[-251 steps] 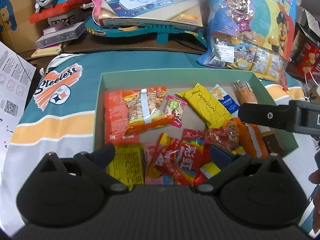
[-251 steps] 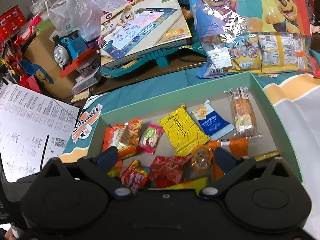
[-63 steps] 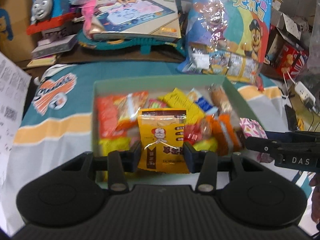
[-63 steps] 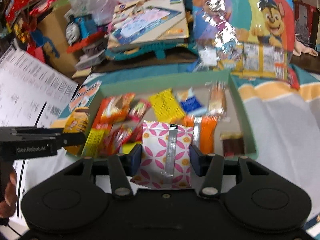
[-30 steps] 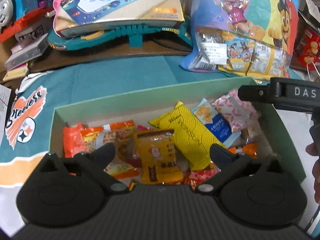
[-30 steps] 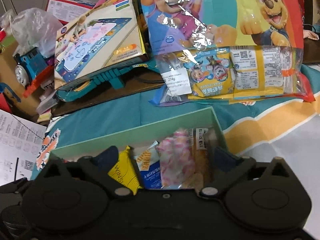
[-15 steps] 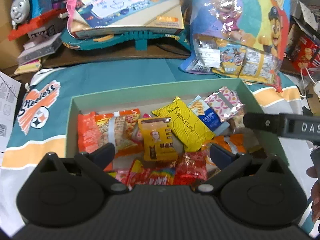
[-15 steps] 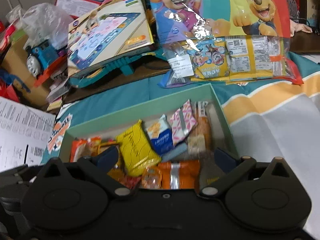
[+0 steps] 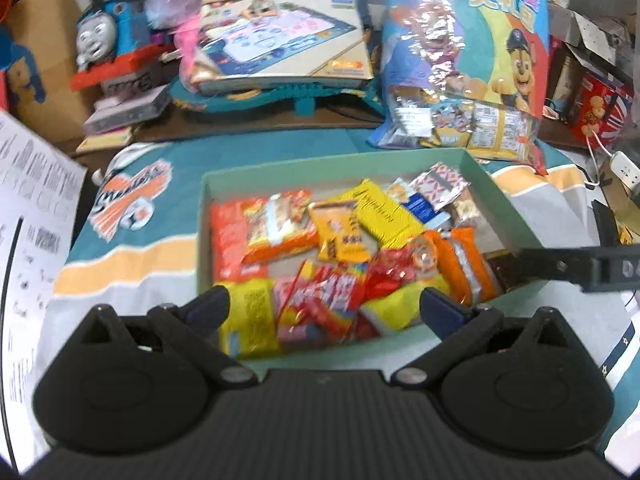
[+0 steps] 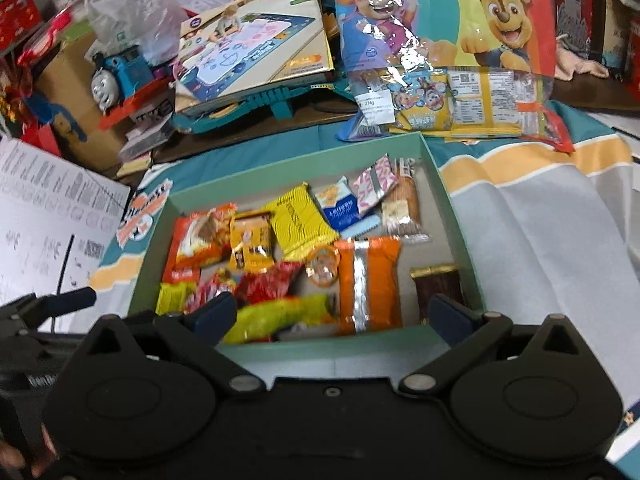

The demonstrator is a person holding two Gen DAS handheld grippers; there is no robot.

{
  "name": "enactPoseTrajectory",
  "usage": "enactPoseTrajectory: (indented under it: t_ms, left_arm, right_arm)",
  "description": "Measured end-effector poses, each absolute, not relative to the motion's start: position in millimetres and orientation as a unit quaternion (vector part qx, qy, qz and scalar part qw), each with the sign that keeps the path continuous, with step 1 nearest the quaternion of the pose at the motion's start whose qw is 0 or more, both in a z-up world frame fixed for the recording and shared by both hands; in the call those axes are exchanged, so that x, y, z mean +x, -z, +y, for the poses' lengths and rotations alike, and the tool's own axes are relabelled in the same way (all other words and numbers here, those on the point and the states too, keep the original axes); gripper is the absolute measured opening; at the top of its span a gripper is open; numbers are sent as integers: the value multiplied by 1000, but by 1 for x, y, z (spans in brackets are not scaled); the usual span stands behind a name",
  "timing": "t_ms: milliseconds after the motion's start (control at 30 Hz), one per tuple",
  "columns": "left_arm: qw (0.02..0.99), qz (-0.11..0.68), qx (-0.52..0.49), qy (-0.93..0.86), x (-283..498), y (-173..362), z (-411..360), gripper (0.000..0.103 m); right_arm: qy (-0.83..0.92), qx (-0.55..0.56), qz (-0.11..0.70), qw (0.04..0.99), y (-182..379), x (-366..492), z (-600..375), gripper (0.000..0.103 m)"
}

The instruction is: Organize snacks

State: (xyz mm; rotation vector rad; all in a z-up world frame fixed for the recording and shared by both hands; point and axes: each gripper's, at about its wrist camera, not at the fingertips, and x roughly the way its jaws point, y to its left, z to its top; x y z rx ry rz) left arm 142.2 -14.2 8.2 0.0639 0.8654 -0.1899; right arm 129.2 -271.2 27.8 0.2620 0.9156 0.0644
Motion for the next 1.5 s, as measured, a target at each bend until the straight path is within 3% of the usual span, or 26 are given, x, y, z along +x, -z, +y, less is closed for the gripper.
enactPoseTrajectory:
  t_ms: [800,1500]
  left_arm:
    - [886,462,2,33,94,30,36,103]
    - [881,473,2,28,90,40,37,103]
  right_arm:
    - [-18,93,491,866,6,51,-241,103]
    - [19,32,489,872,14,49,-234,103]
